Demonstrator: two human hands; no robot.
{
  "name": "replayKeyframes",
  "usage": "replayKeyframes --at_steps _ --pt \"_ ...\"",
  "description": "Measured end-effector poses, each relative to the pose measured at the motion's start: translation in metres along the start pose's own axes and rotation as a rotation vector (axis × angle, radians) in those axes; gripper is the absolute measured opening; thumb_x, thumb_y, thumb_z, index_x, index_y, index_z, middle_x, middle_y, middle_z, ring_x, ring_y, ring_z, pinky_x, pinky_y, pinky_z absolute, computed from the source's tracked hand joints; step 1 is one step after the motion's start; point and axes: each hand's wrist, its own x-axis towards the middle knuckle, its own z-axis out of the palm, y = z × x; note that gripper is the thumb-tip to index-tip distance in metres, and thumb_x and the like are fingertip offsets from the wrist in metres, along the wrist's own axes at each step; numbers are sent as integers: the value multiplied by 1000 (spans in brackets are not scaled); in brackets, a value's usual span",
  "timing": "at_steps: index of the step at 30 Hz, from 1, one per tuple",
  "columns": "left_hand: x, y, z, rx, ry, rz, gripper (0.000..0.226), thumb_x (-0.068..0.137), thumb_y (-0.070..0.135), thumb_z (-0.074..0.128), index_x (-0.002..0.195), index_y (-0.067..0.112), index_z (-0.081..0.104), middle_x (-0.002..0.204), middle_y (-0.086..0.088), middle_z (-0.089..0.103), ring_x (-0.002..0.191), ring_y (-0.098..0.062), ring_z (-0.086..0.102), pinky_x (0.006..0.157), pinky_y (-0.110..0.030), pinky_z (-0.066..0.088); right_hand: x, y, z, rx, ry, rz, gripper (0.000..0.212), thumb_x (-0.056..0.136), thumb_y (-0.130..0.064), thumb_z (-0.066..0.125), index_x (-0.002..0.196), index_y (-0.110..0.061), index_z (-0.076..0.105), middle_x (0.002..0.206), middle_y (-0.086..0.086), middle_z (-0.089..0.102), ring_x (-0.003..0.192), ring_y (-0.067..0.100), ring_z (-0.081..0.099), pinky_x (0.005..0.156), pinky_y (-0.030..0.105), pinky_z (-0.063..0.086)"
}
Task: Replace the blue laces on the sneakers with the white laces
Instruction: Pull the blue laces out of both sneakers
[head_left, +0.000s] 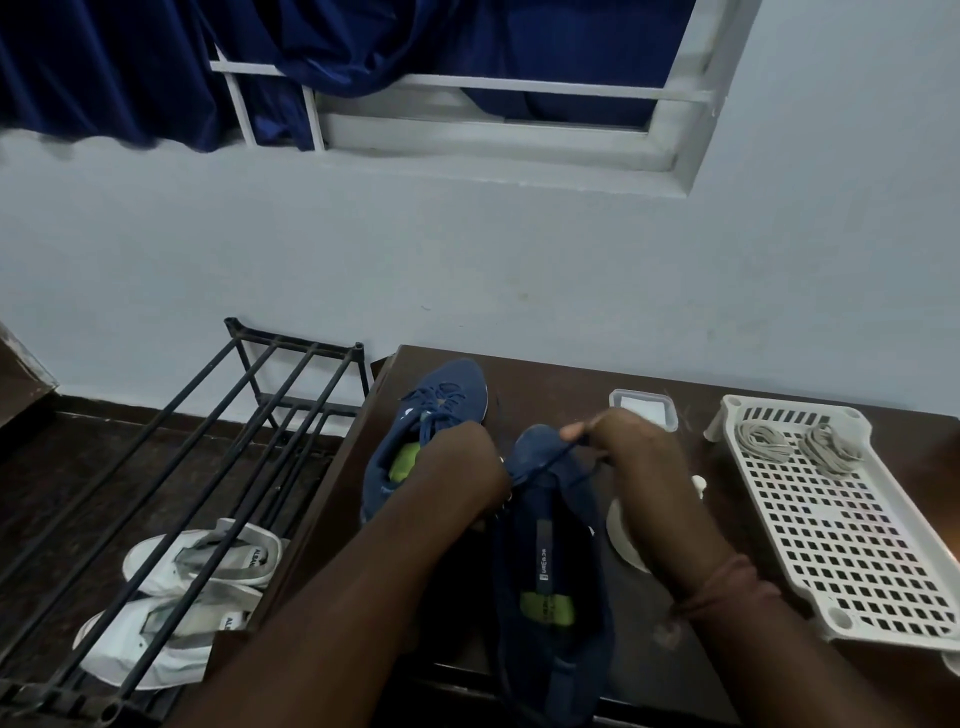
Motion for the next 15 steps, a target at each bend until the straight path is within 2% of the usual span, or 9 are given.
replayKeyframes --at_steps 1,4,6,8,9,10,11,13,15 --pt "-1 1 0 25 -18 2 16 86 21 67 95 8 68 97 -10 72 88 -27 70 75 -34 58 2 -8 -10 132 35 31 29 73 -36 57 64 -10 68 66 2 66 72 22 62 79 34 53" --pt "-2 2 -2 68 -42 -11 18 84 26 73 84 11 64 88 -8 71 72 -22 62 61 -28 47 -3 -19 -31 346 171 44 43 89 -27 65 55 -11 43 51 7 37 48 21 40 64 41 46" --pt "-2 2 -4 64 -37 -7 14 85 22 71 84 9 66 81 -7 71 67 -20 63 58 -27 48 -11 -12 -30 95 194 -12 45 88 -34 70 63 -9 41 53 8 38 46 18 37 55 34 40" --pt "-6 3 -6 76 -40 -3 15 87 20 70 91 6 69 91 -10 74 81 -23 70 76 -31 55 -15 2 -23 -291 58 -85 33 82 -45 74 80 -19 54 58 0 52 50 14 47 52 29 42" --pt "-6 4 -6 81 -56 -3 17 88 21 70 95 5 70 95 -11 75 89 -24 71 86 -33 53 -16 7 -18 -462 -43 -113 29 81 -48 74 91 -26 59 66 -5 59 59 10 55 57 28 47" --pt "-9 4 -7 65 -58 -5 18 88 21 70 96 5 69 96 -11 74 92 -25 71 88 -34 52 -17 11 -11 -625 -153 -136 30 81 -51 72 99 -29 62 78 -8 65 71 8 61 66 29 51" --pt "-9 4 -6 46 -50 0 18 88 20 70 96 5 69 94 -11 74 90 -25 72 83 -33 56 -17 16 -3 -783 -241 -158 29 82 -51 69 102 -30 66 88 -7 67 82 11 63 74 31 52" --pt "-8 3 -4 -17 -40 -2 16 88 17 67 97 4 68 93 -11 73 85 -25 73 72 -33 61 -19 17 12 -1033 -260 -203 23 88 -44 62 98 -24 70 97 2 65 90 21 63 78 33 50" --pt "-10 3 -6 -23 -34 12 13 87 14 65 96 4 67 91 -9 72 85 -25 74 70 -33 62 -17 14 16 -998 -210 -245 18 92 -31 57 86 -20 70 91 6 58 84 23 59 73 33 46"
